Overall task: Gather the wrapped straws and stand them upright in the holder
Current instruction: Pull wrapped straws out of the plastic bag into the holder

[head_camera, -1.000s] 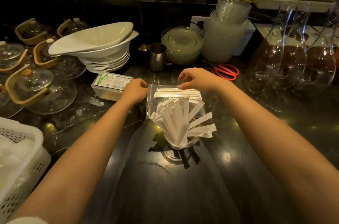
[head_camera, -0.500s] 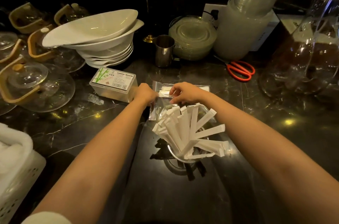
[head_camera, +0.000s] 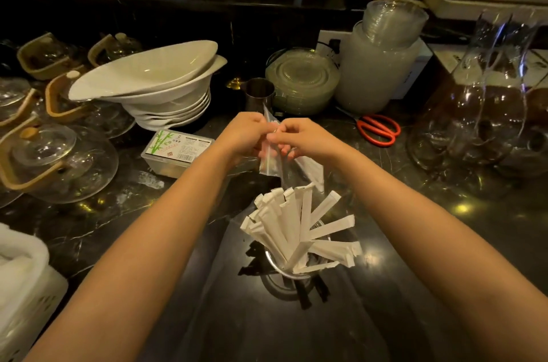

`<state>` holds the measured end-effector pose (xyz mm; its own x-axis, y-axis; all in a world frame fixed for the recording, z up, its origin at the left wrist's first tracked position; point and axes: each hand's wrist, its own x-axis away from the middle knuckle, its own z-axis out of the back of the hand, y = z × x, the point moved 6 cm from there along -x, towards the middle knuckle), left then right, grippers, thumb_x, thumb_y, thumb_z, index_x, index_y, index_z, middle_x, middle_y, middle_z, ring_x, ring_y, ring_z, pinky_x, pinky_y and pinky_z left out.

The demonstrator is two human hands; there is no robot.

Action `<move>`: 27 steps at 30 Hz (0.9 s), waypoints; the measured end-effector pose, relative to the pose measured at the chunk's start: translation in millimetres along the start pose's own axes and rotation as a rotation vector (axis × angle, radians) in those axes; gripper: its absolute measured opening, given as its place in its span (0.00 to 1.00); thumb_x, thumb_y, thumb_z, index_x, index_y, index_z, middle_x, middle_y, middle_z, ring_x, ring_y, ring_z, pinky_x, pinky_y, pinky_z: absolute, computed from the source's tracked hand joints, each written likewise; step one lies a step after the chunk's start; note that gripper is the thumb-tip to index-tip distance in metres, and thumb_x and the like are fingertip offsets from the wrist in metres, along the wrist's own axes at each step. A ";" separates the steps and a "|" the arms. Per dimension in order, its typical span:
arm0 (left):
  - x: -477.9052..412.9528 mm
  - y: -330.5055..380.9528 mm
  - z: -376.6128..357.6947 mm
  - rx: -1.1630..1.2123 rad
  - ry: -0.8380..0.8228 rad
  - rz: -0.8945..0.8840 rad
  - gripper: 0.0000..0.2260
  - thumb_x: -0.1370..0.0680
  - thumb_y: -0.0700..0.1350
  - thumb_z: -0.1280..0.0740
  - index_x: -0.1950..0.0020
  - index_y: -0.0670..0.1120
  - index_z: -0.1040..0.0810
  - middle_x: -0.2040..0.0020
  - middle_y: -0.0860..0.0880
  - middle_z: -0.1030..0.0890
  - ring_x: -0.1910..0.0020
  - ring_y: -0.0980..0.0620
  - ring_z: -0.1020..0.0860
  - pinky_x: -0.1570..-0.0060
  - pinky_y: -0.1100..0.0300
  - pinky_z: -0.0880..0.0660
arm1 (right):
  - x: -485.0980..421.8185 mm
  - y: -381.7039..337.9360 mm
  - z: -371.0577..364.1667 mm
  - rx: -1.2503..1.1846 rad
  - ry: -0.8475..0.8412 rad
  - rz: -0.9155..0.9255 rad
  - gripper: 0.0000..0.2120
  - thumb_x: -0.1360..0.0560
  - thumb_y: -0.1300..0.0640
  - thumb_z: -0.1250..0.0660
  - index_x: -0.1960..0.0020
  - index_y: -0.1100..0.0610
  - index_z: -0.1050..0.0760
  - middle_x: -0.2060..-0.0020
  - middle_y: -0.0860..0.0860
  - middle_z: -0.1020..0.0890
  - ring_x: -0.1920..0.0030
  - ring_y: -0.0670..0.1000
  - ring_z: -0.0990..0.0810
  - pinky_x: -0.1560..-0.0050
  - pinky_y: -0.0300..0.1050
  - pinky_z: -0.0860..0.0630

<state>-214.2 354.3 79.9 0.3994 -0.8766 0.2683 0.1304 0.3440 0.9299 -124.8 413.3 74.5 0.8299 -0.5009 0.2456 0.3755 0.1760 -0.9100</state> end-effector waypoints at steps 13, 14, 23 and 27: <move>45.5 103.6 0.6 0.052 -0.045 -0.358 0.13 0.21 0.42 0.46 0.65 0.46 0.30 0.69 0.50 0.25 0.74 0.61 0.23 0.69 0.66 0.25 | 44.4 -81.3 34.4 -0.226 0.034 0.292 0.07 0.30 0.60 0.32 0.64 0.55 0.30 0.71 0.46 0.21 0.64 0.47 0.21 0.57 0.46 0.25; 52.1 107.7 3.1 0.053 -0.041 -0.375 0.14 0.21 0.42 0.46 0.66 0.47 0.30 0.69 0.51 0.25 0.73 0.60 0.23 0.68 0.66 0.25 | 49.6 -88.5 32.2 -0.217 0.034 0.313 0.07 0.31 0.60 0.32 0.64 0.55 0.30 0.70 0.47 0.22 0.64 0.47 0.22 0.57 0.45 0.25; 126.6 117.1 33.9 0.043 0.059 -0.486 0.14 0.21 0.42 0.47 0.65 0.46 0.31 0.68 0.50 0.28 0.75 0.62 0.25 0.73 0.69 0.28 | 94.1 -138.4 -15.2 -0.117 0.000 0.416 0.07 0.29 0.61 0.33 0.62 0.56 0.31 0.64 0.50 0.23 0.60 0.49 0.21 0.50 0.48 0.22; 159.0 112.7 46.2 0.053 0.106 -0.506 0.12 0.21 0.43 0.47 0.63 0.45 0.30 0.67 0.50 0.28 0.71 0.61 0.26 0.71 0.67 0.26 | 111.5 -153.7 -40.3 -0.109 -0.029 0.450 0.08 0.29 0.62 0.33 0.62 0.56 0.31 0.65 0.49 0.23 0.62 0.45 0.20 0.51 0.45 0.22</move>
<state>-177.9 238.2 238.9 0.3887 -0.8887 -0.2431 0.2858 -0.1345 0.9488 -106.6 296.2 228.3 0.9122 -0.3709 -0.1742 -0.0693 0.2795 -0.9577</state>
